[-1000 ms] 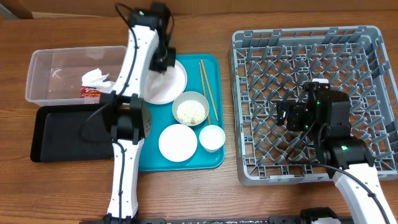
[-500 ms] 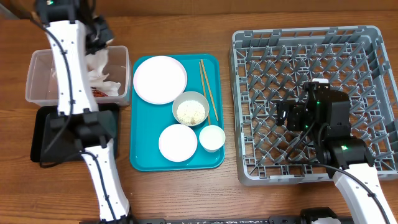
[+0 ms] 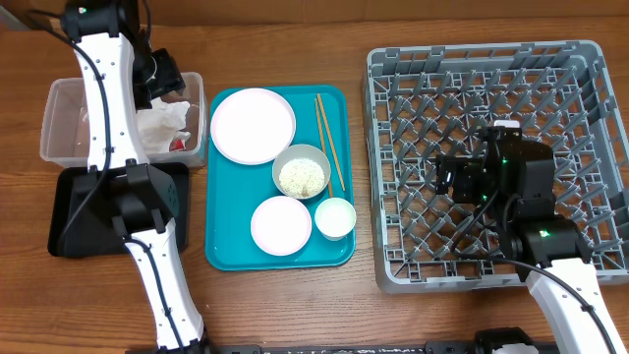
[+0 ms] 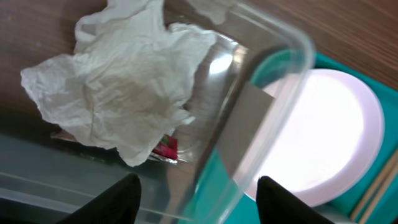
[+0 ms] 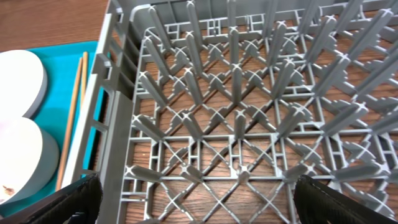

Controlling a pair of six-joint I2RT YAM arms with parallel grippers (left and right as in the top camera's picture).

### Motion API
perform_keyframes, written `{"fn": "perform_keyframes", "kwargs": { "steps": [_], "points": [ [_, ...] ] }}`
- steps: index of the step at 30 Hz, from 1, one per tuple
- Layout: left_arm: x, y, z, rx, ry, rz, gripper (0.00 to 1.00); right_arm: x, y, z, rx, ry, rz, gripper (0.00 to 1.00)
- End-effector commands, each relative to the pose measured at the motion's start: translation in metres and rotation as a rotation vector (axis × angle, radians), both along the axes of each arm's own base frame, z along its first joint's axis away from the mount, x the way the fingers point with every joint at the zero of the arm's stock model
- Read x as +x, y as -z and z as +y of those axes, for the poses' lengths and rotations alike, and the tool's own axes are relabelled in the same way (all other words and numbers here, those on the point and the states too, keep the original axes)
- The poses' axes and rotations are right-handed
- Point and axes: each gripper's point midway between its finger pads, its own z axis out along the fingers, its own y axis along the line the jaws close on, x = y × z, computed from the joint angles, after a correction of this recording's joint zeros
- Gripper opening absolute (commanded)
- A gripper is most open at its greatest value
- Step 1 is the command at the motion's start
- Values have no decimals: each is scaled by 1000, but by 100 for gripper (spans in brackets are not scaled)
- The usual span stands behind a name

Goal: Sort waste into correct bins and load items into the dishwasher
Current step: 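Carry the tissue left and release it into the clear bin, then reach the left gripper to the rice bowl and grip its rim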

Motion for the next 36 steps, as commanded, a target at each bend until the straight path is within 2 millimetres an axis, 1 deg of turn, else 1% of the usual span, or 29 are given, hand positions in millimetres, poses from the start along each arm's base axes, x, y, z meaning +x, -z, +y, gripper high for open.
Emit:
{"fn": "perform_keyframes", "kwargs": {
  "steps": [1, 2, 4, 6, 8, 10, 14, 15, 17, 21, 23, 25, 31, 36],
  "points": [
    [-4, -81, -35, -80, 137, -213, 61, 5, -16, 9, 41, -36, -41, 100],
    [-8, -95, -42, -88, 157, -244, 61, 5, -17, 10, 45, -38, -44, 100],
    [-15, -116, -57, -86, 197, -288, 61, 4, -20, 10, 63, -24, -49, 100],
    [-25, -133, -75, -79, 255, -316, 62, 3, -24, 10, 72, -18, -60, 100],
    [-37, -140, -94, -72, 308, -314, 63, 1, -31, 9, 81, -11, -81, 100],
    [-50, -137, -113, -68, 351, -278, 64, -1, -38, 9, 83, -12, -103, 100],
    [-71, -108, -141, -82, 416, -152, 61, -5, -51, 8, 86, -14, -148, 100],
    [-78, -94, -151, -91, 436, -98, 59, -7, -54, 8, 86, -14, -156, 100],
    [-88, -76, -162, -88, 467, -29, 58, -7, -55, 8, 86, -14, -157, 100],
    [-102, -39, -177, -23, 528, 79, 56, -8, -49, 8, 85, -13, -135, 100],
    [-105, -26, -186, -19, 550, 101, 57, -9, -47, 8, 84, -13, -124, 100],
    [-107, -12, -199, -20, 583, 109, 57, -9, -43, 8, 83, -13, -109, 100],
    [-105, 23, -230, -15, 655, 87, 56, -6, -34, 8, 81, -12, -78, 100],
    [-103, 47, -243, -12, 684, 64, 53, -4, -27, 9, 79, -11, -54, 100]
  ]
}}
